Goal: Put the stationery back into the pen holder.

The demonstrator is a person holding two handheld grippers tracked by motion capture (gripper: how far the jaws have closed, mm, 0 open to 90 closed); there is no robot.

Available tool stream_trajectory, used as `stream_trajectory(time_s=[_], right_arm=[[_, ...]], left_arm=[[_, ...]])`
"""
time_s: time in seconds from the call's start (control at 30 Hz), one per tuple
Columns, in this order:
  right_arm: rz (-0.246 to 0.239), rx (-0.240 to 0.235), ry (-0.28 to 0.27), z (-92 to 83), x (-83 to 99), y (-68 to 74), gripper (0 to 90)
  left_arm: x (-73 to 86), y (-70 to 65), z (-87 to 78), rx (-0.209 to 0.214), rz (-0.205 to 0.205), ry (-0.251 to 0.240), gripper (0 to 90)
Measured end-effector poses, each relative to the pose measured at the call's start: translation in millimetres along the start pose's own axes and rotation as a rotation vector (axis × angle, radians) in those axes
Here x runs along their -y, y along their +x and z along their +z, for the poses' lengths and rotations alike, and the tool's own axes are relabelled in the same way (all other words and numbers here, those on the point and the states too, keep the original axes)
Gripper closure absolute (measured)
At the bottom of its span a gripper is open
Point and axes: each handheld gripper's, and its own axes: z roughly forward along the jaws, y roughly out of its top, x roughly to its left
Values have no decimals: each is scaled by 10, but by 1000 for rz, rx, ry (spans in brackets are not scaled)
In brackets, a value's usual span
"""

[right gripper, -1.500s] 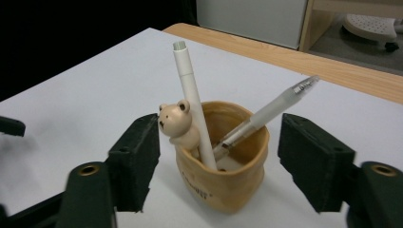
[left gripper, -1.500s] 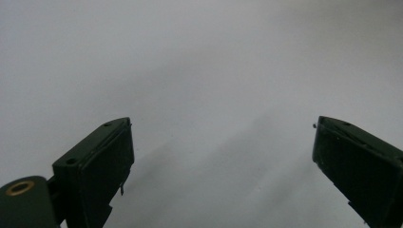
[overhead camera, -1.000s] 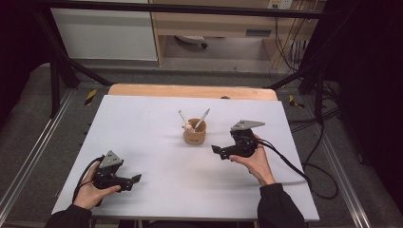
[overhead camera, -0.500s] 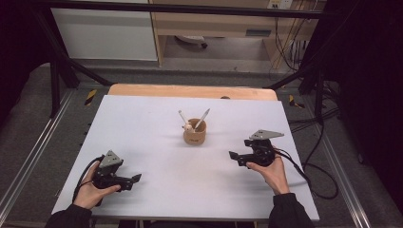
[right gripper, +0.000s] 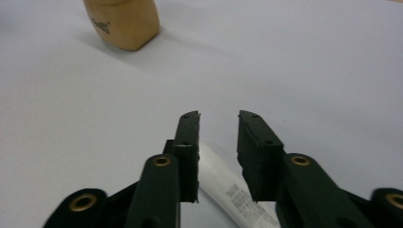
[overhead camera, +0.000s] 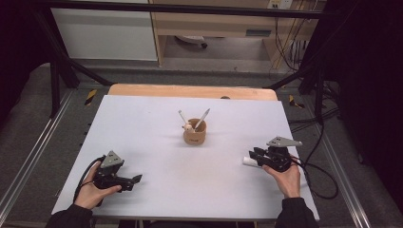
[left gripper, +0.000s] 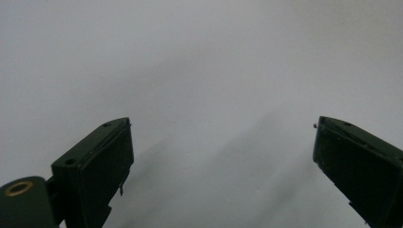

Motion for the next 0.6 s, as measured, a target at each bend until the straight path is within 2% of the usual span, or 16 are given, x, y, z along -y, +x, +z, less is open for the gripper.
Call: stream_trajectory(time_s=[0.23, 0.6], right_arm=[[53, 60, 13, -65, 136, -125, 900], [82, 143, 69, -125, 315, -263, 900]], left_arm=[[0, 0, -4, 0, 1, -1, 61], [2, -2, -8, 1, 1, -1, 61]])
